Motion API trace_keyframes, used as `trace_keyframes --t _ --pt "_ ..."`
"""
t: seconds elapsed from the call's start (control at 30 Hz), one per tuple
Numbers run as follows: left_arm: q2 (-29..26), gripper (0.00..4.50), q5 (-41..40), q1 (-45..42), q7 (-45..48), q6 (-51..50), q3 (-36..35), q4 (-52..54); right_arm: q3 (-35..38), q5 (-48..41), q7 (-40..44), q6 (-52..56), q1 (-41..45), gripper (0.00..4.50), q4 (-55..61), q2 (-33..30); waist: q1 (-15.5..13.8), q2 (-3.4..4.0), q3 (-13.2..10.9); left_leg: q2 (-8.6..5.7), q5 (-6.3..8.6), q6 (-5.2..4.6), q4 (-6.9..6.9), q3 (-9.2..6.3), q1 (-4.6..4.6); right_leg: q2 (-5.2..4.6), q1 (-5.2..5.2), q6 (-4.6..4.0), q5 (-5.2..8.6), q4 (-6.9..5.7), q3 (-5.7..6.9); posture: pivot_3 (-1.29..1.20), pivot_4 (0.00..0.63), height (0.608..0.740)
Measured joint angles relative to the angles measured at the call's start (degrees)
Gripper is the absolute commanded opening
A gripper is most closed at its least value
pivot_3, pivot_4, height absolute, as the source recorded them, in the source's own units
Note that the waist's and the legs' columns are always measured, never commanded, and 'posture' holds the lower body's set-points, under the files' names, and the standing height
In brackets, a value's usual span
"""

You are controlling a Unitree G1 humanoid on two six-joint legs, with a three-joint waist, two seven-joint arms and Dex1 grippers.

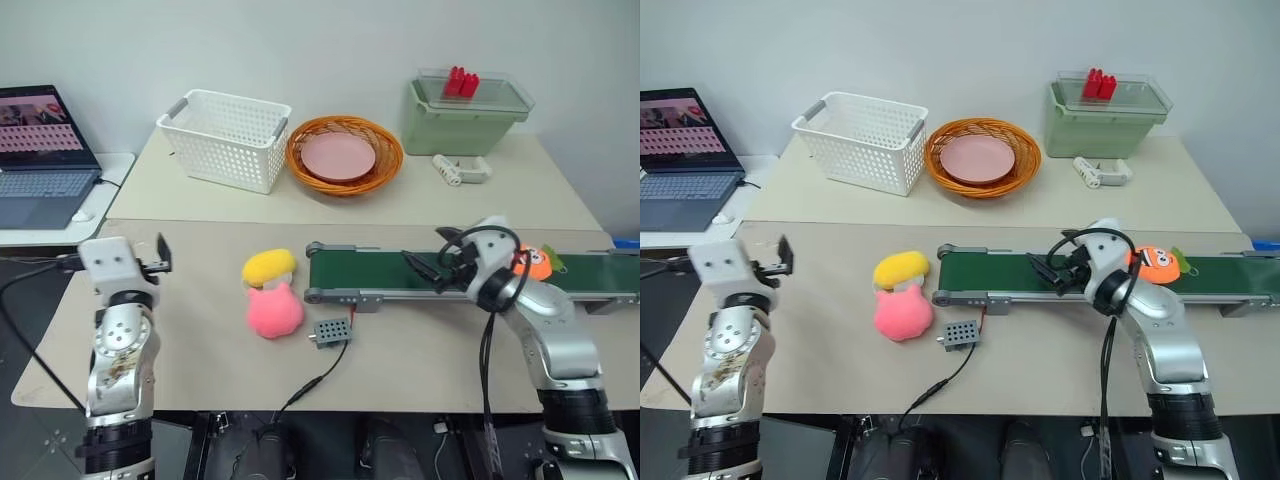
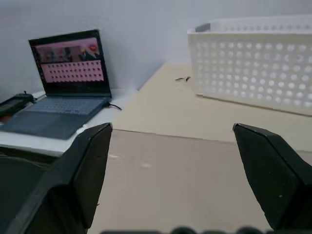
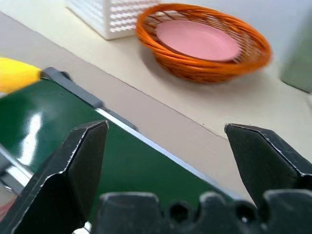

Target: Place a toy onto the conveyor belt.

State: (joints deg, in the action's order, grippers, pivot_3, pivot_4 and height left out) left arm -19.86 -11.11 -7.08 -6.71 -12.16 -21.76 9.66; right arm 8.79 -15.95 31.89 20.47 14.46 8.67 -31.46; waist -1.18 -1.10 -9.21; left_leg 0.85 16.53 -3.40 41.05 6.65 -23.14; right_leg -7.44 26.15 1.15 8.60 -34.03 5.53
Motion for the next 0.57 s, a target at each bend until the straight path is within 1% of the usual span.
trace_keyframes --t 0.1,0.3,0.57 --pt "0.0 4.24 -0.1 0.1 0.8 2.2 -1.9 -2.6 1.2 0.0 -0.9 0.0 -0.6 4.50 0.4 0.0 0.5 0.00 0.0 0.00 0.00 -0.07 0.02 0.02 0.02 0.00 -0.02 0.01 0.00 -0.02 -0.01 0.00 0.150 0.740" --pt "0.2 4.24 -0.3 -0.4 2.5 4.4 -2.3 -8.1 1.3 1.3 -3.9 -0.1 -0.7 4.50 0.5 0.5 0.5 0.00 0.0 -0.01 0.00 -0.10 0.01 0.03 0.02 0.02 -0.03 0.03 -0.01 -0.02 -0.01 0.00 0.150 0.740" --pt "0.7 4.24 -0.2 -0.6 3.8 6.5 -2.2 -8.4 1.9 2.3 -6.0 -1.3 0.1 4.50 -2.5 0.5 0.6 0.00 0.0 -0.01 -0.01 -0.11 0.02 0.03 0.04 0.02 -0.04 0.04 -0.01 -0.03 -0.02 0.00 0.150 0.740"
